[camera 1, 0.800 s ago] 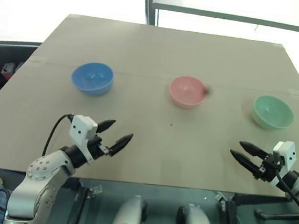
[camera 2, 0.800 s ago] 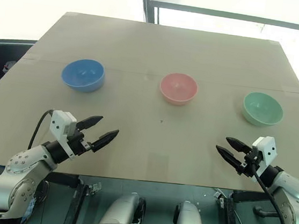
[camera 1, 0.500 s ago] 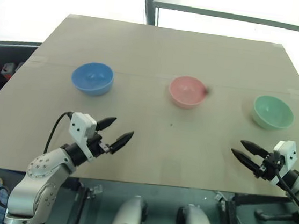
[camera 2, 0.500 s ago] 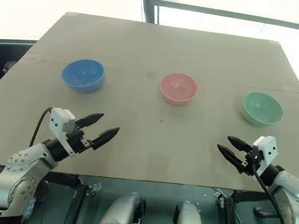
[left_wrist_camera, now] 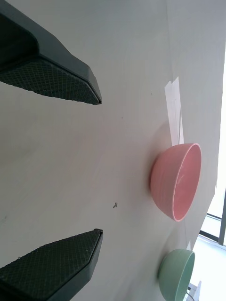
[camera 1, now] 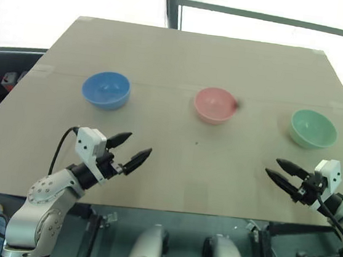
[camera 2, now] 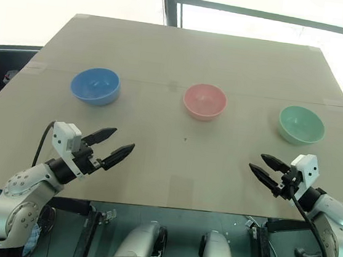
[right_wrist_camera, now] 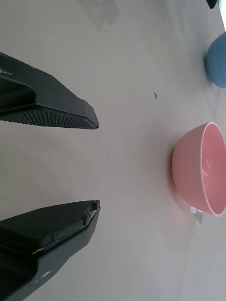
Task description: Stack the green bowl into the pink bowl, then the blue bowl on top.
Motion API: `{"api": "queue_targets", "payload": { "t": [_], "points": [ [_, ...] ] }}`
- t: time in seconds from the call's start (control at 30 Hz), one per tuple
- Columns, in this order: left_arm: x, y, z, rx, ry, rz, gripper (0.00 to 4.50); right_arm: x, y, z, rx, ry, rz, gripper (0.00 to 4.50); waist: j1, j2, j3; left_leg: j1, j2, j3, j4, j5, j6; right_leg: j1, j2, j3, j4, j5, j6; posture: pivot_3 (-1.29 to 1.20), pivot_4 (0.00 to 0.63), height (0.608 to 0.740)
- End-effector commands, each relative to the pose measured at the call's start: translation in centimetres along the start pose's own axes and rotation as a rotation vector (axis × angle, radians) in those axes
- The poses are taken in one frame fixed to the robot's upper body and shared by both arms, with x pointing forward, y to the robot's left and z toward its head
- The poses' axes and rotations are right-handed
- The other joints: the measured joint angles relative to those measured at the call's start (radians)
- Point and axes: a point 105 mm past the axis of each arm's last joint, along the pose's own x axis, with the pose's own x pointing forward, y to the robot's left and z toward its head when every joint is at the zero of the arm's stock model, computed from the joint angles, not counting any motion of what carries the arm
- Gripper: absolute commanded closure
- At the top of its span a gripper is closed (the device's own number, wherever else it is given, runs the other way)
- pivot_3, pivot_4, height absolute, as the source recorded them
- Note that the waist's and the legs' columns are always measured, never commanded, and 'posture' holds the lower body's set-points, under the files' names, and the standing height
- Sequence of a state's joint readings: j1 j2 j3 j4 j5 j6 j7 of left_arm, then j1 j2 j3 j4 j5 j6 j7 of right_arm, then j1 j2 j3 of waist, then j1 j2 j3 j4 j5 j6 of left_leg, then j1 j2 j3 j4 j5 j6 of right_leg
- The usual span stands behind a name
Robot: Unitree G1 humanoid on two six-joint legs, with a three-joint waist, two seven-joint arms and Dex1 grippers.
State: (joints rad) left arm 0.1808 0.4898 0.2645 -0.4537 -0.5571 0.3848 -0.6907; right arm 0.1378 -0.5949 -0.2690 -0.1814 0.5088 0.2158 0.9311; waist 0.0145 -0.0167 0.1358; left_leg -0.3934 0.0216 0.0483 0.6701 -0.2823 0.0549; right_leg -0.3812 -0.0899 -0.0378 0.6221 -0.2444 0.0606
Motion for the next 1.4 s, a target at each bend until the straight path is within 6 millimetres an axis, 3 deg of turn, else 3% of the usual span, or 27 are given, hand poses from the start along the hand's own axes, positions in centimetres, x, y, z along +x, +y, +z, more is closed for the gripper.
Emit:
{"api": "queue_targets", "payload": {
  "t": [0.03, 0.27, 0.4, 0.57, 0.67, 0.77, 0.97, 1.17, 1.4],
  "points": [
    [0.1, -0.4, 1.2, 0.038, -0.042, -0.024, 0.00, 0.1, 0.1, 1.0, -0.040, -0.027, 0.010, 1.97, 0.000, 0.000, 0.000, 0.000, 0.000, 0.000, 0.000, 0.000, 0.000, 0.000, 0.000, 0.000, 0.000, 0.000, 0.000, 0.00, 0.150, 0.740],
    [0.2, -1.2, 2.8, 0.016, -0.111, -0.073, 0.00, 0.3, 0.2, 1.0, -0.038, -0.026, 0.014, 1.97, 0.000, 0.000, 0.000, 0.000, 0.000, 0.000, 0.000, 0.000, 0.000, 0.000, 0.000, 0.000, 0.000, 0.000, 0.000, 0.00, 0.150, 0.740],
    [-0.3, -1.6, 3.5, -0.007, -0.135, -0.128, 0.00, 1.7, 0.7, 1.5, -0.014, -0.035, 0.041, 1.97, -0.003, 0.000, 0.000, 0.000, 0.000, 0.000, 0.000, 0.000, -0.001, 0.000, 0.000, 0.000, 0.000, 0.000, 0.000, 0.00, 0.150, 0.740],
    [-1.3, -1.5, 4.5, -0.011, -0.165, -0.181, 0.00, 5.6, 0.7, 2.2, -0.034, -0.001, 0.051, 1.97, -0.007, 0.000, 0.000, 0.001, 0.001, 0.001, 0.000, 0.001, -0.001, 0.000, 0.001, 0.000, 0.001, 0.000, -0.001, 0.00, 0.150, 0.740],
    [-1.9, -1.6, 4.7, -0.019, -0.172, -0.201, 0.00, 8.8, 0.7, 2.6, -0.087, 0.123, 0.087, 1.97, -0.008, 0.001, 0.000, 0.001, 0.000, 0.001, 0.000, 0.002, -0.003, 0.000, 0.001, 0.000, 0.001, 0.000, -0.001, 0.00, 0.150, 0.740],
    [-2.3, -1.8, 5.0, -0.024, -0.183, -0.209, 0.00, 12.3, 1.4, 5.4, -0.217, 0.090, 0.130, 1.97, -0.005, 0.001, 0.000, 0.001, 0.000, 0.001, 0.000, 0.002, -0.003, -0.001, 0.001, 0.000, 0.001, 0.000, -0.001, 0.00, 0.150, 0.740],
    [-2.8, -2.2, 5.2, -0.027, -0.194, -0.193, 0.00, 17.2, 3.1, 7.8, -0.408, 0.144, 0.214, 1.97, -0.004, 0.001, 0.001, -0.002, 0.000, 0.000, 0.000, 0.002, -0.004, -0.002, 0.002, -0.002, -0.001, 0.001, 0.002, 0.00, 0.150, 0.740],
    [-3.4, -2.3, 4.9, -0.020, -0.190, -0.152, 0.00, 19.5, 3.7, 8.0, -0.490, 0.188, 0.250, 1.97, -0.008, 0.002, 0.001, -0.003, 0.000, 0.000, 0.000, 0.002, -0.004, -0.003, 0.002, -0.002, -0.001, 0.001, 0.003, 0.00, 0.150, 0.740],
    [-3.8, -2.9, 4.9, -0.028, -0.208, -0.123, 0.00, 21.8, 2.5, 7.0, -0.608, 0.325, 0.201, 1.97, -0.026, 0.002, 0.001, -0.003, 0.000, 0.000, 0.000, 0.003, -0.004, -0.003, 0.003, -0.002, 0.001, 0.001, 0.003, 0.00, 0.150, 0.740]
  ]
}}
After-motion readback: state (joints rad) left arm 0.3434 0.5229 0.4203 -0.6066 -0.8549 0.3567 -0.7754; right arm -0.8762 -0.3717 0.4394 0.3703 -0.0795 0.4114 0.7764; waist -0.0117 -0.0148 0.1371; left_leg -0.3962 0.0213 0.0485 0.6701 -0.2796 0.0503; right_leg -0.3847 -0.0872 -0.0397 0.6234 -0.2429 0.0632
